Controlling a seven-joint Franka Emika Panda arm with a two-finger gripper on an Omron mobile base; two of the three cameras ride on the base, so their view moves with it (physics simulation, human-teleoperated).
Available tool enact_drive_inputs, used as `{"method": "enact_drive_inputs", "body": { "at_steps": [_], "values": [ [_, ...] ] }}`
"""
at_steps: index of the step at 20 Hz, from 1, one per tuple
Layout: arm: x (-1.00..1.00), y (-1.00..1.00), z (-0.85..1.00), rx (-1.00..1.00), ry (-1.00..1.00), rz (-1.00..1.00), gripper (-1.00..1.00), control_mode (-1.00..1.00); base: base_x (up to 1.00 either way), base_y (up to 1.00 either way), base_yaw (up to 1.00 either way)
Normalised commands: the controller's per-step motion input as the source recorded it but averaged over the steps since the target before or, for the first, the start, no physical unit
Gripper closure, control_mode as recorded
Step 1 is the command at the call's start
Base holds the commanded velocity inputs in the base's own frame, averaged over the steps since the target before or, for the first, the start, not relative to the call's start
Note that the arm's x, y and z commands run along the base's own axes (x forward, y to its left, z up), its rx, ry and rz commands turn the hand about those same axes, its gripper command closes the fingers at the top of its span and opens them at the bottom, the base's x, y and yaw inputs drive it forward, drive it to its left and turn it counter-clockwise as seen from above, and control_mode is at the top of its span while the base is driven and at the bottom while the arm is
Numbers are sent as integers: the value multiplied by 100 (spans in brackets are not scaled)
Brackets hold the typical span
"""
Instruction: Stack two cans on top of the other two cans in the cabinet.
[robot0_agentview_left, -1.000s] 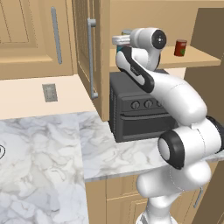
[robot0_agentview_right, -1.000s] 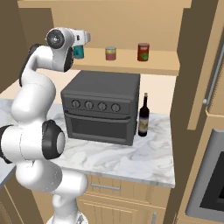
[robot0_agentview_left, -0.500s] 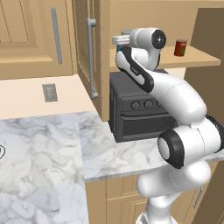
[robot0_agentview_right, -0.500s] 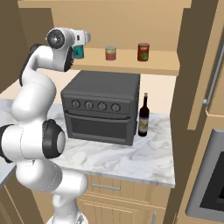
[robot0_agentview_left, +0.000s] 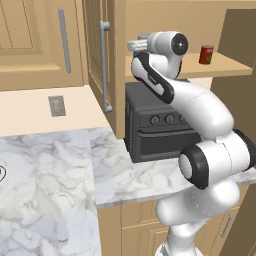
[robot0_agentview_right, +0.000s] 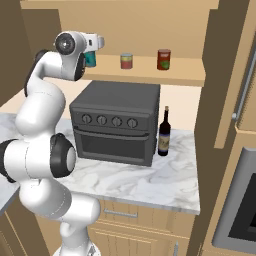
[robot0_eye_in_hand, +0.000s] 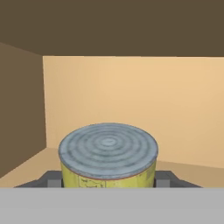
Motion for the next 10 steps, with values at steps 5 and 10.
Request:
{"method": "enact_drive_inputs", "body": {
  "at_steps": [5,10],
  "values": [
    [11,0,0,0,0,0,100,-100,0,0,0],
    [12,0,-1,0,0,0,100,-100,0,0,0]
  ]
}}
